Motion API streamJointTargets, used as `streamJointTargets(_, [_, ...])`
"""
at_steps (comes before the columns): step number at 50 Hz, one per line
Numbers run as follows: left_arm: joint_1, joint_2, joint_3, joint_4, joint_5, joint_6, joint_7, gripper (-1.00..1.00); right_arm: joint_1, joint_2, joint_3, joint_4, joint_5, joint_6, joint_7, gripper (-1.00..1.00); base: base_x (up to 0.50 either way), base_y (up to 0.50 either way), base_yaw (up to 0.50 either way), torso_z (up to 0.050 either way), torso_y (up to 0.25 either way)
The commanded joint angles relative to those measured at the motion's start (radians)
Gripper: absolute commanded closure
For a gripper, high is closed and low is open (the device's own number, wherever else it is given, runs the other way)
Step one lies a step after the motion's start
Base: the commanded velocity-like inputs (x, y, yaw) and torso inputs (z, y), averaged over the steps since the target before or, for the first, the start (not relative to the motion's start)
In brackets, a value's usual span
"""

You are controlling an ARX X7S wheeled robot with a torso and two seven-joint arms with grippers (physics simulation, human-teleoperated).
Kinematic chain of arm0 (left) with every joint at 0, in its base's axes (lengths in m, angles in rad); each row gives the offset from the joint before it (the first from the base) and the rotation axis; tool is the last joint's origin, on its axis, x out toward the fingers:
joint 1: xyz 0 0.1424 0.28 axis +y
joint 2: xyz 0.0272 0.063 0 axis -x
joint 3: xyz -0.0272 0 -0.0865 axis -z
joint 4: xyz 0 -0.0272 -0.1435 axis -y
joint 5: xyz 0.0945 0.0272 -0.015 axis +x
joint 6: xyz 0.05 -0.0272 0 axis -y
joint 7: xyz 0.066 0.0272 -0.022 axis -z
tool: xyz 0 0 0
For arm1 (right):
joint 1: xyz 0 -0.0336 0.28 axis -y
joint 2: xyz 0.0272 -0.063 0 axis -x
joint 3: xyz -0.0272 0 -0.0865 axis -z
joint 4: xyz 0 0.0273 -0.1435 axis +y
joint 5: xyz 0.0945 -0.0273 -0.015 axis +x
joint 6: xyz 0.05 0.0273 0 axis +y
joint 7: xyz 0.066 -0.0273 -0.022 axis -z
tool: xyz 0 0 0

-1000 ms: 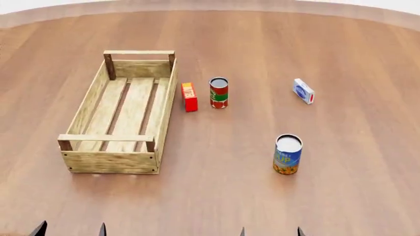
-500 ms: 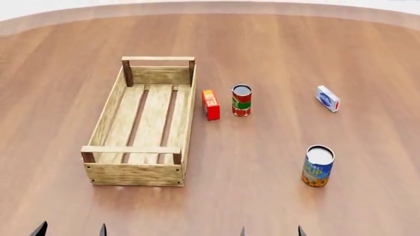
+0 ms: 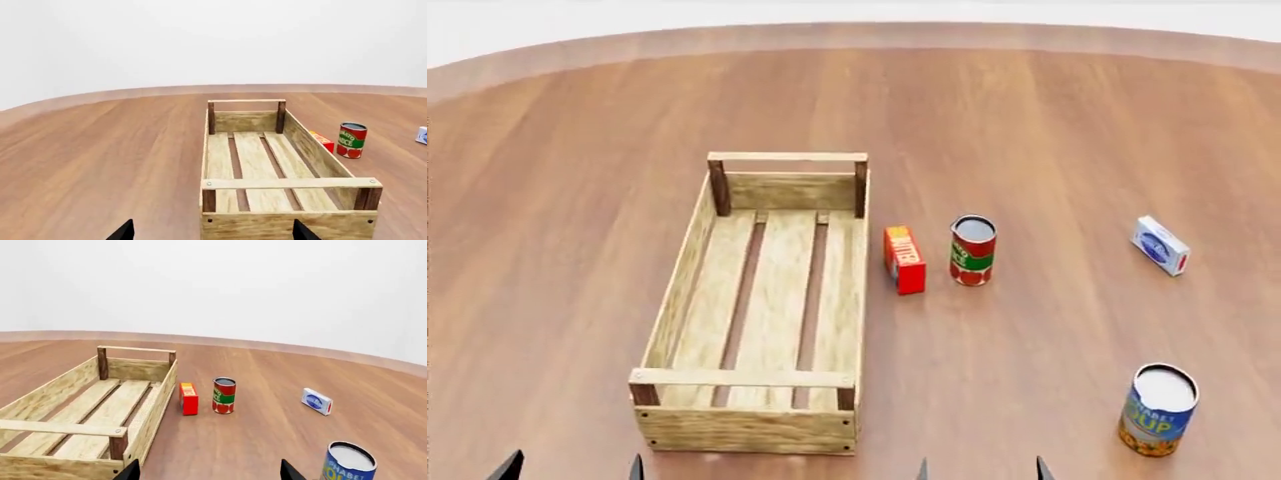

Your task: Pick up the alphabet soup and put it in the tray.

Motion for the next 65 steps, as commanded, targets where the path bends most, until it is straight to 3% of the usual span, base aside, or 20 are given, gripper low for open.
streamJointTargets(1, [-0.001, -0.011, 0.013, 0.001, -0.011, 0.002, -0.012, -1.0, 0.0, 0.011, -0.014, -0.001, 0.007, -0.006, 0.014, -1.0, 0.34, 0.24, 0.0, 0.0, 0.0])
streamJointTargets(29, [-0.005, -0.03, 0.039, -0.005, -0.031, 0.006, -0.035, -1.0, 0.005, 0.031, -0.034, 0.004, 0.037, -0.011, 0.033, -1.0, 0.38, 0.23, 0.0, 0.0, 0.0])
streamJointTargets(56, [-0.004, -0.046, 0.059, -0.001, -0.045, 0.01, -0.056, -1.0, 0.006, 0.047, -0.05, -0.003, 0.059, -0.016, 0.048, -1.0, 0.45, 0.0, 0.0, 0.0, 0.001])
streamJointTargets(65, [-0.004, -0.052, 0.065, 0.0, -0.049, 0.012, -0.062, -1.0, 0.032, 0.019, 0.038, 0.007, 0.134, 0.108, 0.14, -1.0, 0.04, 0.0, 0.0, 0.0, 0.0])
